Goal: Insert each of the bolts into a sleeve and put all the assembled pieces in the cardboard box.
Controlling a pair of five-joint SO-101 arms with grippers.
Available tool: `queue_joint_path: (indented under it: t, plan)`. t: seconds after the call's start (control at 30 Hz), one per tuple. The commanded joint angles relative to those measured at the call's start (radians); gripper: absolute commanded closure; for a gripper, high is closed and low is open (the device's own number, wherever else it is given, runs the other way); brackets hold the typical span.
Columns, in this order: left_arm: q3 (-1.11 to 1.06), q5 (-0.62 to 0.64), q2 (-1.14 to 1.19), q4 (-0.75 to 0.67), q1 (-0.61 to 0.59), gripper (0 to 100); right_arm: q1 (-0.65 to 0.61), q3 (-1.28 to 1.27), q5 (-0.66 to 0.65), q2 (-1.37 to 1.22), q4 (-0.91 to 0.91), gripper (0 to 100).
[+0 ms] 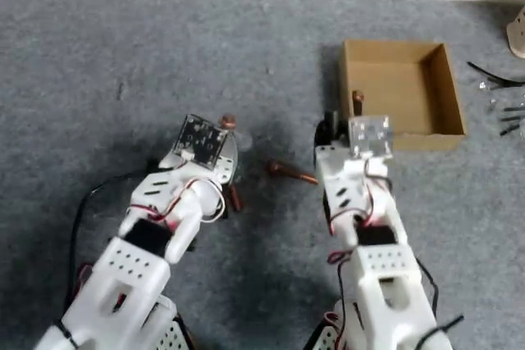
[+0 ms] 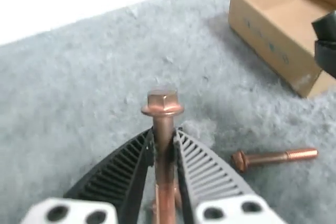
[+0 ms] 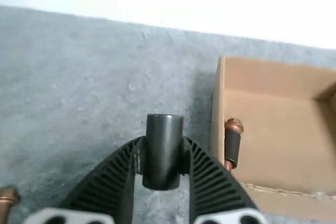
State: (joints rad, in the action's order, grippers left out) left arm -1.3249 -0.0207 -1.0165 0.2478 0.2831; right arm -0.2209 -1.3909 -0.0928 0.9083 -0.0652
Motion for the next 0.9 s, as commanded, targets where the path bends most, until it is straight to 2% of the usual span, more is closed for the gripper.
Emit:
queue_joint_path:
  t: [0.0,0.3,0.57,0.73,0.87]
  plan:
    - [-0.024,-0.003,-0.113,-0.049,-0.007,100,-0.051,-0.036,-0.014,0.139,-0.038,99.3]
    - [-0.127,-0.003,-0.395,-0.057,-0.005,100,-0.111,-0.128,-0.015,0.297,-0.036,99.3]
    - [-0.272,-0.006,-0.825,-0.057,-0.007,100,-0.183,-0.200,-0.015,0.412,-0.036,99.3]
    - [-0.283,-0.002,-0.776,-0.068,0.012,100,-0.203,-0.242,-0.014,0.499,-0.036,99.3]
    - [-0.285,0.000,-0.776,-0.075,0.074,100,-0.219,-0.289,-0.014,0.579,-0.035,99.3]
